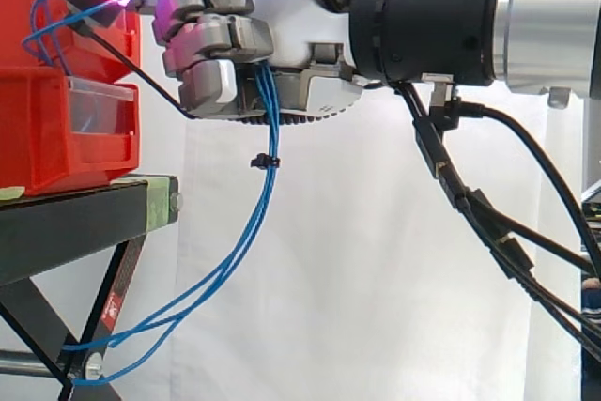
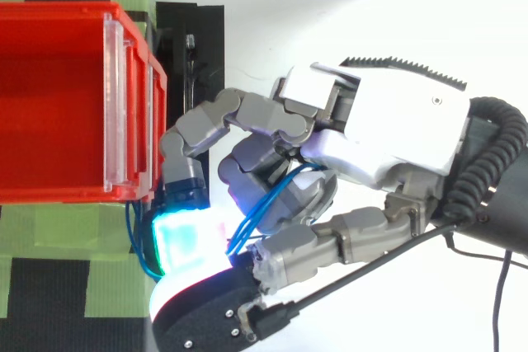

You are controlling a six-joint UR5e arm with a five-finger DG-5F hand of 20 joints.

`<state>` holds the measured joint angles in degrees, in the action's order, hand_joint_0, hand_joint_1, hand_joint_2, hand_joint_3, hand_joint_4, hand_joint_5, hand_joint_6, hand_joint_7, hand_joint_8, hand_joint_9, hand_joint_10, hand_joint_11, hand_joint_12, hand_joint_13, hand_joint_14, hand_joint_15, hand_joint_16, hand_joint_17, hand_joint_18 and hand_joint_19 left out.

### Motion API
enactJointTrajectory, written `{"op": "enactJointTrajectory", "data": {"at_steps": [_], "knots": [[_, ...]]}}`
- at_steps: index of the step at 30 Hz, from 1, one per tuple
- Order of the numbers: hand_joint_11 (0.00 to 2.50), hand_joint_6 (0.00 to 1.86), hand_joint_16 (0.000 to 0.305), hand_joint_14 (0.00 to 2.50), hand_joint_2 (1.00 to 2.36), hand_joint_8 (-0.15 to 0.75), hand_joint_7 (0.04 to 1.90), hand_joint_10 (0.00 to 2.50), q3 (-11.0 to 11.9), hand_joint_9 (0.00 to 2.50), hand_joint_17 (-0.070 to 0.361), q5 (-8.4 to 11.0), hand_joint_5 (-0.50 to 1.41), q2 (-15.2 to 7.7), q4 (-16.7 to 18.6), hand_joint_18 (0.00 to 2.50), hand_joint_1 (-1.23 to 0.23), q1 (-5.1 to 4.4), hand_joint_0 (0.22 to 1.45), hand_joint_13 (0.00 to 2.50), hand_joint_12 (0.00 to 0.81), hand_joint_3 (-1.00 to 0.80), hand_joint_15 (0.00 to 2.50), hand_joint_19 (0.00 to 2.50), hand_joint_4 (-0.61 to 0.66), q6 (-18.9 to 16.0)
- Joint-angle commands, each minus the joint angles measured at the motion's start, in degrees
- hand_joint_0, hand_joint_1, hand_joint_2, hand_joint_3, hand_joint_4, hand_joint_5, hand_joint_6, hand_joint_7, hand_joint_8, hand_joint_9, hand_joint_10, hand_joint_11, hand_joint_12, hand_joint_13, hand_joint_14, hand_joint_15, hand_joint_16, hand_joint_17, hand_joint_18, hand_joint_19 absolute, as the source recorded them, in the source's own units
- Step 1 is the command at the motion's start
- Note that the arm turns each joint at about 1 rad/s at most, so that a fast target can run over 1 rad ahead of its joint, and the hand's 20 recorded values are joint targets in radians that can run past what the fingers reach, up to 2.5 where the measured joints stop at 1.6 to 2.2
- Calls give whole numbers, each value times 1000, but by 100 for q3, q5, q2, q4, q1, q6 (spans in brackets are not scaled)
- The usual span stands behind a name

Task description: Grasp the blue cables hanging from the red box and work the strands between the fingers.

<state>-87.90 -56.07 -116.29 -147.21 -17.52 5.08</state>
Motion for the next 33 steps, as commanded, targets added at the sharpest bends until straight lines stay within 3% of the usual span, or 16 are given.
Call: {"op": "enactJointTrajectory", "data": {"at_steps": [1, 6, 11, 18, 20, 22, 25, 33], "knots": [[2500, 1303, 55, 2500, 1012, 417, 1235, 2500, 89, 928, 124, -18, 121, 1, -273, 1656, -717, 21, 881, 1272, 476, 113, 1643, 1018, -47, -34], [2500, 1306, 55, 2500, 1013, 417, 1222, 2500, 98, 928, 124, -133, 118, 1, -440, 1656, -715, 38, 878, 1272, 476, 111, 1643, 1018, -48, -16], [2500, 1306, 55, 2500, 1013, 417, 1219, 2500, 106, 928, 124, -115, 117, 10, -440, 1656, -713, 38, 877, 1272, 476, 107, 1643, 1018, -42, 1], [2500, 1303, 55, 2500, 1013, 417, 1226, 2500, 186, 928, 124, 8, 114, 1, -431, 1656, -711, -94, 876, 1272, 476, 97, 1643, 1018, -33, -139], [2500, 1303, 55, 2500, 1013, 417, 1226, 2500, 186, 928, 124, 113, 113, 1, -379, 1656, -711, -129, 875, 1272, 476, 96, 1643, 1018, -32, -210], [2500, 1305, 55, 2500, 1014, 417, 1220, 2500, 194, 928, 124, 368, 110, 1, -308, 1656, -711, -225, 874, 1272, 476, 96, 1643, 1018, -30, -385], [2500, 1304, 55, 2500, 1013, 417, 1226, 2500, 186, 928, 124, 526, 107, -7, -379, 1656, -711, -331, 875, 1272, 476, 89, 1643, 1018, -29, -508], [2500, 1304, 55, 2500, 1014, 417, 1228, 2500, 186, 928, 124, 641, 101, -51, -519, 1656, -710, -533, 874, 1272, 476, 78, 1643, 1018, -24, -561]]}}
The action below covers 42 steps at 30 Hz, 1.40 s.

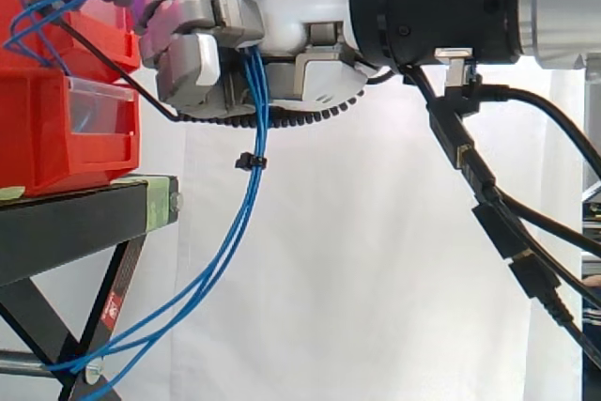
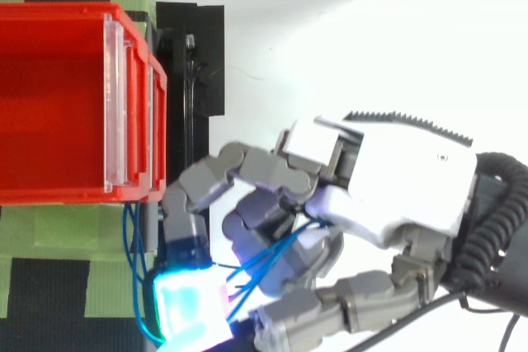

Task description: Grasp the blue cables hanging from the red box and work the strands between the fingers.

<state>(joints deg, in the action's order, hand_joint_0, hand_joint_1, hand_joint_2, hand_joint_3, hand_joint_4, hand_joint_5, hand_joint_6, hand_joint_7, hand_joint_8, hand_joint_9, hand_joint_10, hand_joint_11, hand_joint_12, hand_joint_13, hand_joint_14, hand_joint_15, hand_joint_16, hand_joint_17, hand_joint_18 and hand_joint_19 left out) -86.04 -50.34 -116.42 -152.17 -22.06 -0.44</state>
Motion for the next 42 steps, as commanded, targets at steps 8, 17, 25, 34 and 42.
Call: {"op": "enactJointTrajectory", "data": {"at_steps": [8, 17, 25, 34, 42], "knots": [[2500, 1304, 55, 2500, 1014, 417, 1224, 2500, -9, 928, 124, 86, 98, -416, 74, 1656, -712, -167, 876, 1272, 476, 65, 1643, 1018, -26, -431], [2500, 1304, 55, 2500, 1015, 417, 1217, 2500, -9, 928, 124, 103, 99, -416, -23, 1656, -712, -149, 875, 1272, 476, 72, 1643, 1018, -28, -264], [2500, 1301, 55, 2500, 1015, 417, 1227, 2500, 0, 928, 124, 340, 98, -416, -295, 1656, -712, -167, 875, 1272, 476, 73, 1643, 1018, -25, -202], [2500, 1301, 55, 2500, 1014, 417, 1227, 2500, 0, 928, 124, 358, 98, -416, -366, 1656, -713, -167, 875, 1272, 476, 73, 1643, 1018, -27, -158], [2500, 1302, 55, 2500, 1014, 417, 1217, 2500, 0, 928, 124, 349, 98, -416, -366, 1656, -712, -167, 876, 1272, 476, 71, 1643, 1018, -23, -158]]}}
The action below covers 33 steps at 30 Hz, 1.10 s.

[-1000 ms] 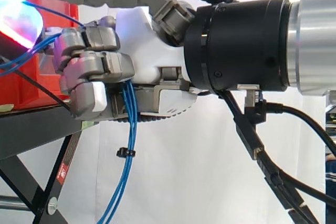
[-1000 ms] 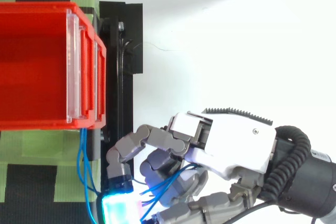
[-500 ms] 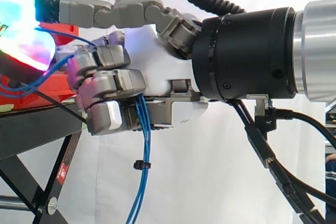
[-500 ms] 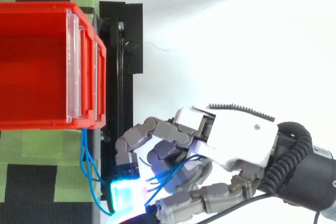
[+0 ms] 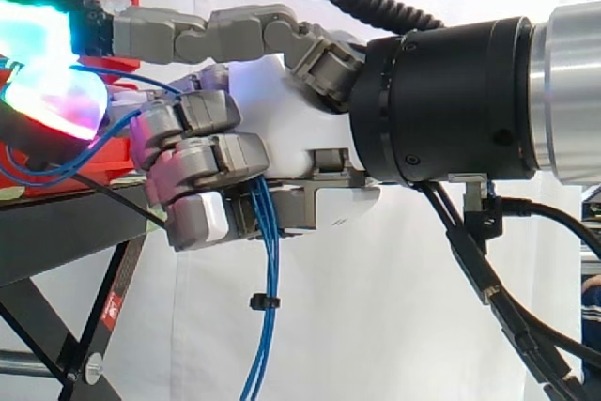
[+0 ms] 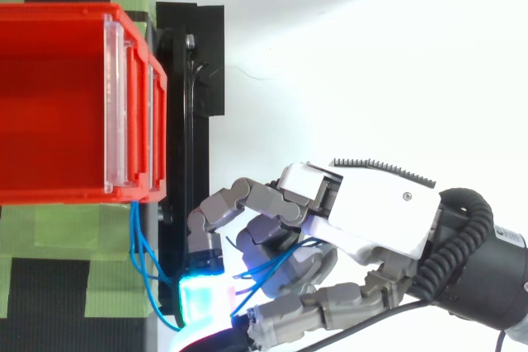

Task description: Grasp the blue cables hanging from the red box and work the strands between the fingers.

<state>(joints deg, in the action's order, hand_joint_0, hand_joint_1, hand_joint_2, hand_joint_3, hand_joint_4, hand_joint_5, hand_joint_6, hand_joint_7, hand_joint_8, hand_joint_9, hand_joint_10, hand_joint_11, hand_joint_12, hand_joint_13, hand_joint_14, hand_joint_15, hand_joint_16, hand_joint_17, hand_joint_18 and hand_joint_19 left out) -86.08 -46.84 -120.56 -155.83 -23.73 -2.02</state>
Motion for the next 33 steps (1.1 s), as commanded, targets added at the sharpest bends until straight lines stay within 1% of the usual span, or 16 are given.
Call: {"op": "enactJointTrajectory", "data": {"at_steps": [1, 15, 33], "knots": [[2500, 1298, 55, 2500, 1014, 417, 1230, 2500, 4, 928, 124, -1, 99, -3, -8, 1656, -712, 0, 875, 1272, 476, 74, 1643, 1018, -26, 0], [2500, 1302, 55, 2500, 1014, 417, 1225, 2500, 4, 928, 124, -1, 96, -3, -8, 1656, -713, 0, 876, 1272, 476, 66, 1643, 1018, -26, 0], [2500, 1319, 55, 2500, 1013, 417, 1220, 2500, 4, 928, 124, -1, 109, 6, 0, 1656, -713, 0, 872, 1272, 476, 102, 1643, 1018, -36, 0]]}}
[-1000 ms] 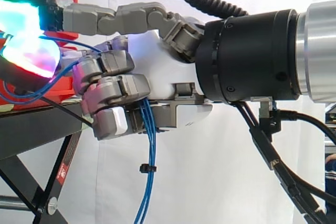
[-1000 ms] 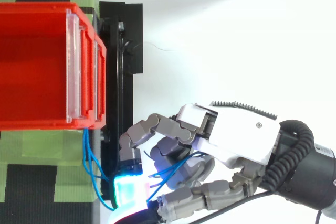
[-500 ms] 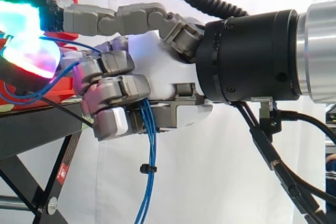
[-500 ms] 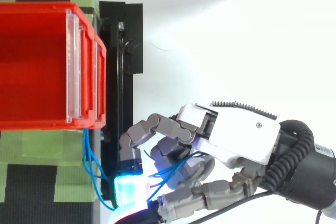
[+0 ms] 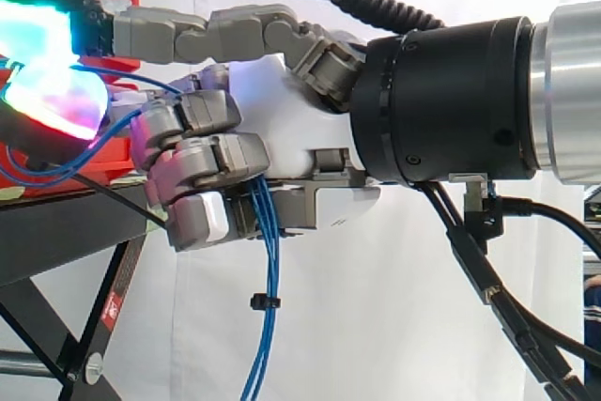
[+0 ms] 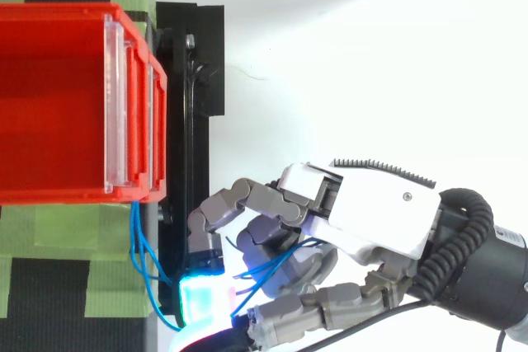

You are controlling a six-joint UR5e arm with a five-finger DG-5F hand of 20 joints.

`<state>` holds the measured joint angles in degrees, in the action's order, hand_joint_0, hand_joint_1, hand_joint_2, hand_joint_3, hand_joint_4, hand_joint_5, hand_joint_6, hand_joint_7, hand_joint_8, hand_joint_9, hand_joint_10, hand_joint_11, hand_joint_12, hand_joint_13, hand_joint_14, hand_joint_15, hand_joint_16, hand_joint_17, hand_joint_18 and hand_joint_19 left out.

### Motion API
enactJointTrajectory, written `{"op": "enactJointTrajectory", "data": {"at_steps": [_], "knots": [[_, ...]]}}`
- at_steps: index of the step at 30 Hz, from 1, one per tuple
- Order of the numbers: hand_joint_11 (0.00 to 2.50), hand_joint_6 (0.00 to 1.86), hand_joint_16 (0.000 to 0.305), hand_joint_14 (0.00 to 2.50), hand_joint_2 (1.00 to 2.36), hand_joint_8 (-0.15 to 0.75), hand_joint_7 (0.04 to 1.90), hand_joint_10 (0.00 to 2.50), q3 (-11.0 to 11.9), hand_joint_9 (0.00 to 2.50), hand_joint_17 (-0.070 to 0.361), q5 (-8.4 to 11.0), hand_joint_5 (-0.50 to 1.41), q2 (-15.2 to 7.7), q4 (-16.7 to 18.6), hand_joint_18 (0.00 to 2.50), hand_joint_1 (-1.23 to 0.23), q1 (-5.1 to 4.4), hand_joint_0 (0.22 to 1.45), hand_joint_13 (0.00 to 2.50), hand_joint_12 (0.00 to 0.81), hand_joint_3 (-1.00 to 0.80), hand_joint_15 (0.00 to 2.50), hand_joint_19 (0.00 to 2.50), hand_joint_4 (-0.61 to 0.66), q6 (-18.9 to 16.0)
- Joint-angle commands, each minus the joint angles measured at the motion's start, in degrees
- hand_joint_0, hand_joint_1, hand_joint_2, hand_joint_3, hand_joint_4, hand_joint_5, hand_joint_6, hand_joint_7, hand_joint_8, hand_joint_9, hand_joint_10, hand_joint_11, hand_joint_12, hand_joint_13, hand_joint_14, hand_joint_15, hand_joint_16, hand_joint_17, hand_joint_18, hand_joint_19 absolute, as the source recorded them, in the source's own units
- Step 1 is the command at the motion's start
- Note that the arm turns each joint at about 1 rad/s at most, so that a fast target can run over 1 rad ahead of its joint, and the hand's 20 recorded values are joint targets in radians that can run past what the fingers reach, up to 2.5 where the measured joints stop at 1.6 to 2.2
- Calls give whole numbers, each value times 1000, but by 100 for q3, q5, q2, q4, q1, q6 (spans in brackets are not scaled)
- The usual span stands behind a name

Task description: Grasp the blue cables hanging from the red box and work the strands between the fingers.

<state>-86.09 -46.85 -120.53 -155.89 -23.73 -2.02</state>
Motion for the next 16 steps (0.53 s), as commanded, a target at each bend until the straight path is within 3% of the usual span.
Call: {"op": "enactJointTrajectory", "data": {"at_steps": [1, 16], "knots": [[2500, 1322, 55, 2500, 1013, 417, 1217, 2500, -4, 928, 124, 0, 109, -5, 6, 1656, -712, 0, 872, 1272, 476, 99, 1643, 1018, -37, 0], [2500, 1334, 55, 2500, 1013, 417, 1199, 2500, -4, 928, 124, 0, 100, -5, -3, 1656, -711, 0, 875, 1272, 476, 82, 1643, 1018, -33, 0]]}}
